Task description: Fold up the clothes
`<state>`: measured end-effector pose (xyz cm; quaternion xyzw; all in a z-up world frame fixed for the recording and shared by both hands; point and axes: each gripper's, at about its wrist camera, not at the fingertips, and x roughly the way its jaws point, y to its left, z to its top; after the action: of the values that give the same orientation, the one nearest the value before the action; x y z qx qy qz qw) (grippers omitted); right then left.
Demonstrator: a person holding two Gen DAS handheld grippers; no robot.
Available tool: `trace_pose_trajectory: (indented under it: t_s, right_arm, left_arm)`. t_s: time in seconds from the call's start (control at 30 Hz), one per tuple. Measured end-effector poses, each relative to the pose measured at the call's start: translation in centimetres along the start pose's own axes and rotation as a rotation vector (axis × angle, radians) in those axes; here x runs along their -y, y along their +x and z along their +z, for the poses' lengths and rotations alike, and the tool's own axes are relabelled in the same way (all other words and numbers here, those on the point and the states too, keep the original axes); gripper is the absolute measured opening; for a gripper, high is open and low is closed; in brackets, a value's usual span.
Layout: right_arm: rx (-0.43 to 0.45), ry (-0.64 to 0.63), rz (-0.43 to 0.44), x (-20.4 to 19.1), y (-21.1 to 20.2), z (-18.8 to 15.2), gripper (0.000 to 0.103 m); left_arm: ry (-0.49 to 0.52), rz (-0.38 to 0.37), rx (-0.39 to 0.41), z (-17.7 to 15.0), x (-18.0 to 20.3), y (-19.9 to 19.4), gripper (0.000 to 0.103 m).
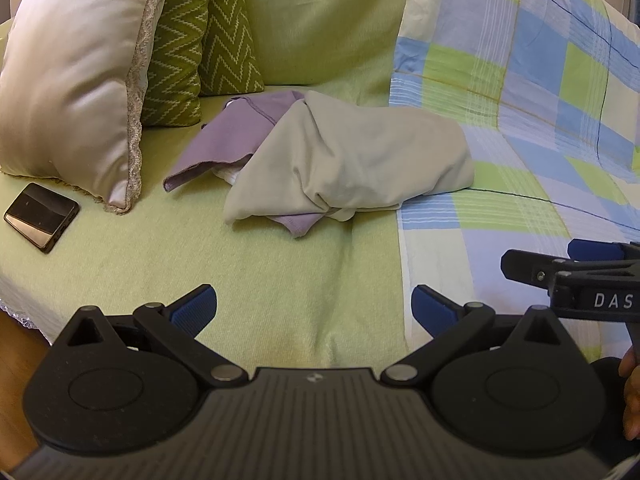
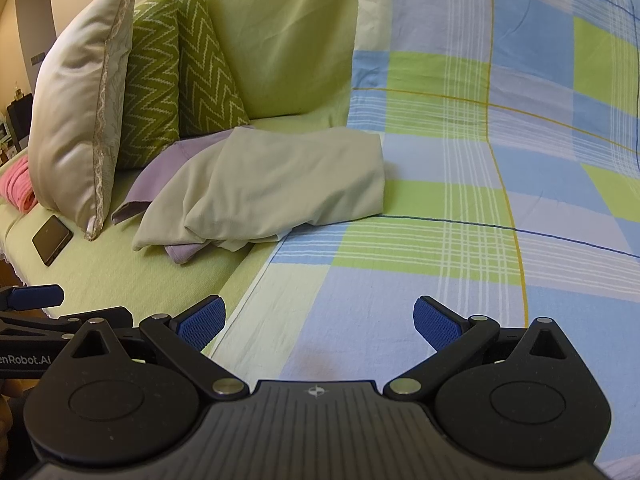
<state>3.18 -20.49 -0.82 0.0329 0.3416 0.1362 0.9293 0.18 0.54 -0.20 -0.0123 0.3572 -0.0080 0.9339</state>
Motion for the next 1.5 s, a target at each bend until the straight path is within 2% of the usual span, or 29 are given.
trace_pose_trajectory:
  t_s: [0.27,0.47,0.57,0.67,0.8,0.93,0.97,1.0,1.03,1.13,1.17,1.2,1.23,1.3,1.33,1.5]
  right_arm:
    - [-0.002,0.009,0.010,0.2,0.0,0.1,0.103]
    - [-0.022,-0.038,0.057,0.7,0.4,1.4,0.103]
    - [0.016,-0.153,0.031,0.9,1.0,2.6,0.103]
    - [0.028,-0.283,0.042,0.8,2.6,3.4,0.101]
    - [0.031,-0.481,0.029,0.5,5.4,4.3,0.087]
    - [0.034,-0.670,0.009,-0.2,8.5,4.7,0.085]
    - [0.035,-0.704,0.014,-0.4,9.3,4.7,0.084]
    - [0.036,-0.738,0.019,-0.6,10.0,4.8,0.083]
    - [0.037,-0.767,0.027,-1.0,10.7,4.8,0.080]
    - [0.032,-0.865,0.063,-2.6,12.9,4.5,0.072]
    - [0.030,-0.888,0.068,-3.4,13.6,4.3,0.070]
    - [0.023,-0.898,0.076,-3.9,14.1,4.3,0.058]
    - [0.016,-0.907,0.083,-4.4,14.6,4.3,0.036]
    - [0.005,-0.904,0.108,-5.1,15.1,4.4,0.007]
    - [0.019,-0.895,0.105,-5.4,14.7,4.7,0.002]
    - [0.135,-0.781,0.099,-4.6,10.1,7.2,0.002]
  left_arm:
    - [0.006,-0.029,-0.009,0.5,0.2,0.2,0.102]
    - [0.118,-0.008,0.040,2.5,-0.2,1.0,0.102]
    - [0.162,0.011,0.053,4.0,-1.2,2.5,0.102]
    - [0.235,0.027,0.054,5.1,-1.8,4.7,0.102]
    - [0.355,0.017,0.048,5.8,-2.1,8.0,0.102]
    - [0.465,0.005,0.043,6.1,-2.2,10.7,0.098]
    - [0.480,-0.003,0.038,6.3,-2.2,11.3,0.093]
    - [0.481,-0.018,0.025,6.4,-2.4,12.0,0.082]
    - [0.478,-0.036,0.007,6.6,-2.6,12.6,0.076]
    - [0.499,-0.063,-0.013,6.8,-2.7,13.4,0.060]
    - [0.507,-0.070,-0.016,6.8,-2.7,13.6,0.052]
    - [0.512,-0.080,-0.018,6.8,-2.7,13.5,0.036]
    - [0.512,-0.087,-0.019,6.8,-2.8,13.4,0.029]
    - [0.514,-0.077,-0.007,7.1,-2.7,12.8,0.005]
    - [0.512,-0.076,0.003,7.4,-2.7,12.3,0.006]
    - [0.489,-0.107,0.076,9.7,-2.9,9.2,0.006]
